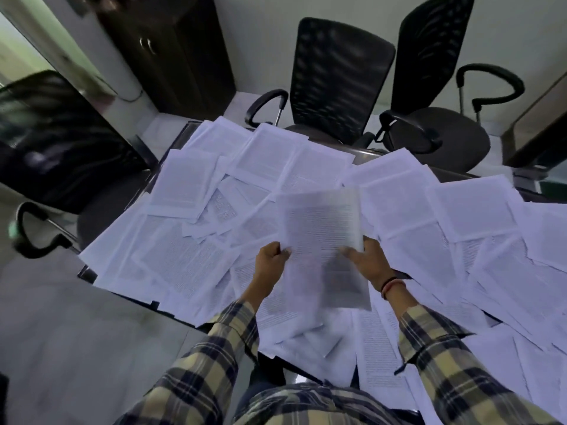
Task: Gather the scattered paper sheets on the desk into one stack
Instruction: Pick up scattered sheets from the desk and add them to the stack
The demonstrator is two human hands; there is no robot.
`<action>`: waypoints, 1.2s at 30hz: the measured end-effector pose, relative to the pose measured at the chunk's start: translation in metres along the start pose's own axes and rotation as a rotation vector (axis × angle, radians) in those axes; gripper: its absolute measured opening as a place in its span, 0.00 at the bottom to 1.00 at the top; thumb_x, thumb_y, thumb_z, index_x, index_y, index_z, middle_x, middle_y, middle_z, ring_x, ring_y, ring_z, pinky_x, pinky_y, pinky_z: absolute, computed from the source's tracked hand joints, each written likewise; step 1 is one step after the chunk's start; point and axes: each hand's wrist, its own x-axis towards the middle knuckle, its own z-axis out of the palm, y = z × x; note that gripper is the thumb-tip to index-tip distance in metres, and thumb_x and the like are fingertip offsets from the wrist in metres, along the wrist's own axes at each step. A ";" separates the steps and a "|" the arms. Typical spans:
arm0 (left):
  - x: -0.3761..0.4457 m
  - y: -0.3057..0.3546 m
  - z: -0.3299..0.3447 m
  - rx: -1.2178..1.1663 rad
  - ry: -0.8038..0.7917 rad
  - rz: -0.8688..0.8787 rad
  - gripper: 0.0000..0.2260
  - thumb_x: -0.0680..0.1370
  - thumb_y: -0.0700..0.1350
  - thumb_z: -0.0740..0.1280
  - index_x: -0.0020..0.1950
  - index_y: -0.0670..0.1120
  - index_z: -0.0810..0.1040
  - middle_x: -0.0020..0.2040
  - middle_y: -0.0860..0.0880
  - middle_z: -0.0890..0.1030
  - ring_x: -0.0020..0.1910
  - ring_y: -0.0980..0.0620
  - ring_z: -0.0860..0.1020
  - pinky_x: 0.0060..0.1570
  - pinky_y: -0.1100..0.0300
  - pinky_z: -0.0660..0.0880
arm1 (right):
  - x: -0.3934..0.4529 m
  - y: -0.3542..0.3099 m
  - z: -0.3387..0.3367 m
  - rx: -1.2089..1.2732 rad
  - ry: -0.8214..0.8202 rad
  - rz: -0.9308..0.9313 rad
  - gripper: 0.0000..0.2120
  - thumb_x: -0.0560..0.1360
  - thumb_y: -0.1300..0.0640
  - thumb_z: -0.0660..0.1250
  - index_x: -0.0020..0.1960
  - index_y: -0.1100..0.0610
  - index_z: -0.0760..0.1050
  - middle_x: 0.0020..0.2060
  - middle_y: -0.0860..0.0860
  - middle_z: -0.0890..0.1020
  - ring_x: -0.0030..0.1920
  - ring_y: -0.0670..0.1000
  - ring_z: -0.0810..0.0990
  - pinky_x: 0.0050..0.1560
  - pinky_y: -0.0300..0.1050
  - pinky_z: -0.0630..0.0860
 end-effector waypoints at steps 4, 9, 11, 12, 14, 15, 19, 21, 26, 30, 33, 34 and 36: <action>0.002 -0.045 -0.044 0.000 0.076 -0.325 0.07 0.74 0.40 0.71 0.38 0.40 0.77 0.38 0.41 0.79 0.39 0.42 0.82 0.40 0.43 0.84 | 0.012 0.007 0.077 -0.143 -0.078 0.125 0.13 0.75 0.59 0.76 0.58 0.61 0.83 0.51 0.56 0.87 0.52 0.55 0.85 0.55 0.51 0.81; 0.002 -0.095 -0.076 0.166 0.156 -0.533 0.05 0.78 0.40 0.66 0.46 0.38 0.78 0.48 0.41 0.80 0.45 0.45 0.79 0.46 0.53 0.79 | 0.018 0.029 0.154 -0.379 -0.096 0.290 0.06 0.75 0.59 0.73 0.46 0.62 0.78 0.43 0.56 0.82 0.46 0.58 0.80 0.45 0.47 0.74; 0.001 -0.097 -0.077 0.143 0.201 -0.550 0.13 0.81 0.40 0.63 0.63 0.37 0.76 0.56 0.43 0.77 0.58 0.44 0.76 0.63 0.51 0.75 | 0.022 0.038 0.171 -0.458 -0.075 0.337 0.13 0.73 0.54 0.73 0.52 0.60 0.77 0.50 0.59 0.81 0.50 0.61 0.80 0.51 0.52 0.78; -0.003 -0.093 -0.075 0.138 0.202 -0.546 0.16 0.81 0.40 0.63 0.68 0.37 0.72 0.61 0.42 0.75 0.62 0.42 0.75 0.66 0.50 0.73 | 0.022 0.044 0.175 -0.504 -0.063 0.374 0.20 0.71 0.51 0.74 0.58 0.60 0.76 0.55 0.61 0.79 0.54 0.63 0.79 0.56 0.55 0.77; -0.006 -0.087 -0.069 0.180 0.158 -0.550 0.26 0.80 0.41 0.64 0.78 0.38 0.62 0.72 0.37 0.68 0.69 0.37 0.72 0.67 0.48 0.72 | 0.021 0.046 0.181 -0.566 -0.035 0.428 0.31 0.71 0.51 0.76 0.68 0.60 0.69 0.62 0.63 0.72 0.59 0.66 0.75 0.62 0.57 0.74; -0.008 -0.083 -0.066 0.195 0.129 -0.564 0.32 0.81 0.42 0.64 0.82 0.39 0.55 0.77 0.36 0.62 0.72 0.37 0.70 0.69 0.47 0.71 | 0.019 0.043 0.186 -0.563 -0.023 0.435 0.34 0.70 0.52 0.78 0.70 0.60 0.66 0.63 0.63 0.70 0.60 0.67 0.75 0.62 0.59 0.74; -0.005 -0.095 -0.060 0.113 0.088 -0.610 0.37 0.80 0.44 0.66 0.83 0.41 0.49 0.75 0.37 0.68 0.70 0.38 0.73 0.68 0.43 0.74 | 0.014 0.045 0.184 -0.374 0.021 0.520 0.28 0.70 0.57 0.80 0.63 0.62 0.70 0.54 0.60 0.77 0.52 0.62 0.80 0.53 0.54 0.80; -0.006 -0.101 -0.061 0.044 0.120 -0.621 0.31 0.79 0.45 0.67 0.79 0.42 0.60 0.70 0.40 0.75 0.65 0.39 0.77 0.64 0.42 0.77 | 0.014 0.045 0.179 -0.303 0.017 0.563 0.15 0.70 0.59 0.79 0.50 0.63 0.77 0.46 0.58 0.81 0.48 0.59 0.81 0.46 0.49 0.80; -0.012 -0.099 -0.071 0.013 0.045 -0.504 0.07 0.77 0.38 0.70 0.54 0.44 0.78 0.51 0.44 0.82 0.42 0.51 0.78 0.46 0.57 0.76 | 0.014 0.052 0.158 -0.157 -0.023 0.523 0.10 0.73 0.60 0.77 0.49 0.64 0.81 0.48 0.58 0.85 0.49 0.58 0.84 0.49 0.50 0.82; -0.004 -0.083 -0.070 0.089 -0.014 -0.461 0.06 0.75 0.36 0.71 0.44 0.43 0.75 0.44 0.46 0.80 0.41 0.49 0.77 0.39 0.60 0.73 | 0.003 0.052 0.137 -0.082 -0.024 0.457 0.11 0.75 0.61 0.75 0.55 0.62 0.80 0.51 0.55 0.85 0.51 0.56 0.83 0.52 0.49 0.80; 0.005 -0.066 -0.061 0.145 -0.001 -0.417 0.10 0.75 0.34 0.71 0.39 0.44 0.73 0.41 0.47 0.79 0.38 0.49 0.77 0.37 0.61 0.73 | -0.009 0.058 0.120 -0.024 0.044 0.438 0.11 0.76 0.64 0.73 0.57 0.60 0.78 0.53 0.56 0.84 0.54 0.58 0.82 0.53 0.48 0.79; 0.009 -0.063 -0.058 0.159 -0.003 -0.405 0.13 0.75 0.33 0.70 0.36 0.45 0.71 0.37 0.48 0.78 0.36 0.50 0.75 0.34 0.62 0.71 | -0.014 0.062 0.115 -0.009 0.061 0.434 0.11 0.76 0.65 0.72 0.58 0.60 0.78 0.54 0.56 0.84 0.54 0.57 0.82 0.54 0.48 0.79; 0.013 -0.053 -0.051 0.189 -0.032 -0.368 0.15 0.76 0.31 0.68 0.34 0.46 0.69 0.35 0.50 0.76 0.33 0.52 0.73 0.32 0.64 0.68 | -0.021 0.068 0.108 0.020 0.080 0.421 0.14 0.76 0.66 0.71 0.61 0.60 0.79 0.55 0.56 0.85 0.54 0.56 0.83 0.55 0.46 0.79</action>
